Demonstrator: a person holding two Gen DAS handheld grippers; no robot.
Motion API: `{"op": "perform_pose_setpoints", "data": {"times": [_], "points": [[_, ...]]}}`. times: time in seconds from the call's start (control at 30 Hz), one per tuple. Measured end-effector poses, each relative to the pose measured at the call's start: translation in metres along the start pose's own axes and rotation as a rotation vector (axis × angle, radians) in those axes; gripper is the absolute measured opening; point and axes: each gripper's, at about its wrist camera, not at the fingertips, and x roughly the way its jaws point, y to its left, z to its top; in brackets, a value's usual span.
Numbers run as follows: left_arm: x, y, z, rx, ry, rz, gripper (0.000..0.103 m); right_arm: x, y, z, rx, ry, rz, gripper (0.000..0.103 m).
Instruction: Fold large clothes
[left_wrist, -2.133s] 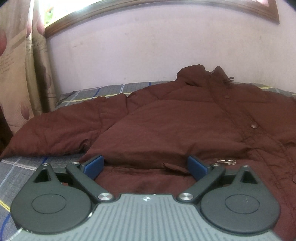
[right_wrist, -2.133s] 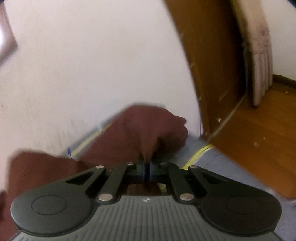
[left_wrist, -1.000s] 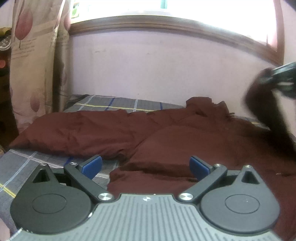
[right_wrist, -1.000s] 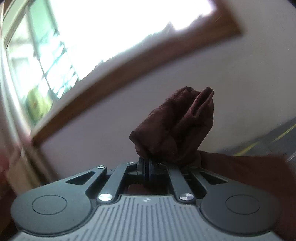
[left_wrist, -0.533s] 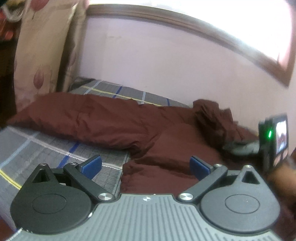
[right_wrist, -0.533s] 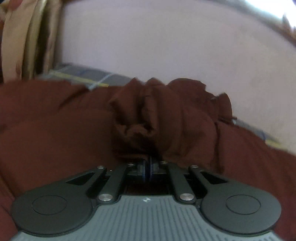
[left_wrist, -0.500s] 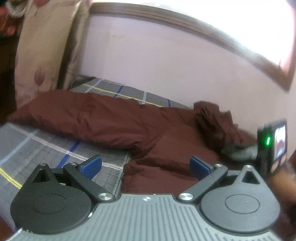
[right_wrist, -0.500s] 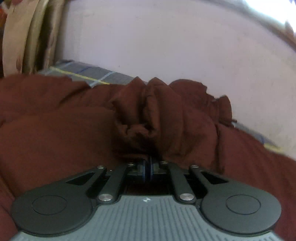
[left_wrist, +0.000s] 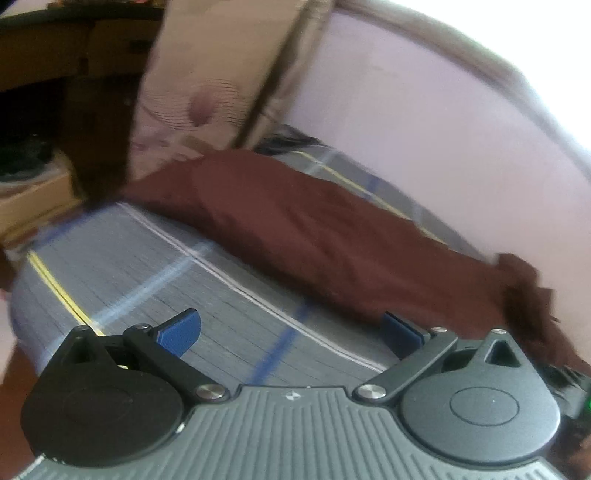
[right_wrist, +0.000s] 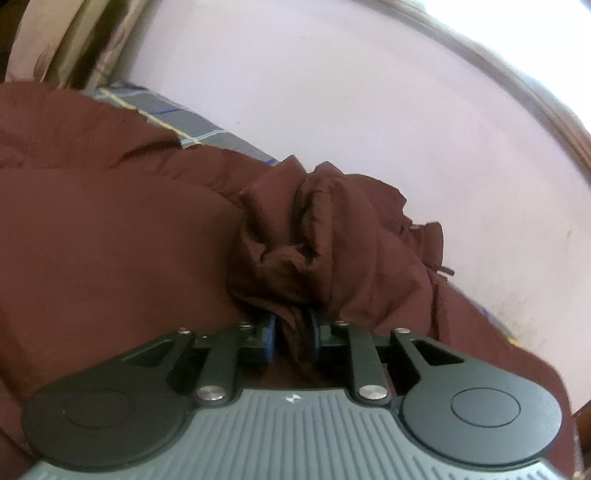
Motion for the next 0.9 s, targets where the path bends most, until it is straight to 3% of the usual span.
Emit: {"op": "perform_pose_setpoints", "data": {"times": [0.07, 0.13, 0.17, 0.2, 0.27, 0.43, 0.6, 0.67, 0.73, 0.77, 0.9], "points": [[0.008, 0.018, 0.014, -0.048, 0.006, 0.018, 0.102, -0.002, -0.010, -0.001, 0.051, -0.019, 0.074, 0.030], [0.017, 0.036, 0.027, -0.135, 0.022, 0.037, 0.099, -0.004, -0.024, -0.004, 0.119, -0.042, 0.179, 0.053], [0.022, 0.046, 0.033, -0.189, 0.029, 0.029, 0.099, -0.005, -0.031, -0.005, 0.156, -0.053, 0.233, 0.082], [0.025, 0.054, 0.038, -0.224, 0.028, 0.008, 0.099, -0.006, -0.036, -0.006, 0.181, -0.066, 0.276, 0.101], [0.032, 0.069, 0.047, -0.298, 0.026, -0.033, 0.099, -0.010, -0.038, -0.008, 0.190, -0.087, 0.320, 0.103], [0.058, 0.090, 0.060, -0.451, 0.046, -0.102, 0.099, -0.011, -0.031, -0.007, 0.153, -0.084, 0.291, 0.103], [0.073, 0.097, 0.070, -0.533, -0.003, -0.132, 0.100, -0.012, -0.031, -0.006, 0.166, -0.090, 0.298, 0.103], [0.080, 0.102, 0.073, -0.574, -0.022, -0.167, 0.086, -0.013, -0.029, -0.006, 0.160, -0.098, 0.289, 0.103], [0.089, 0.104, 0.075, -0.584, -0.008, -0.167, 0.028, -0.015, -0.028, -0.006, 0.156, -0.105, 0.283, 0.103], [0.093, 0.101, 0.077, -0.561, -0.001, -0.145, 0.018, -0.016, -0.028, -0.006, 0.156, -0.108, 0.282, 0.103], [0.087, 0.079, 0.086, -0.423, -0.089, -0.115, 0.010, -0.016, -0.032, -0.007, 0.185, -0.115, 0.292, 0.103]]}}
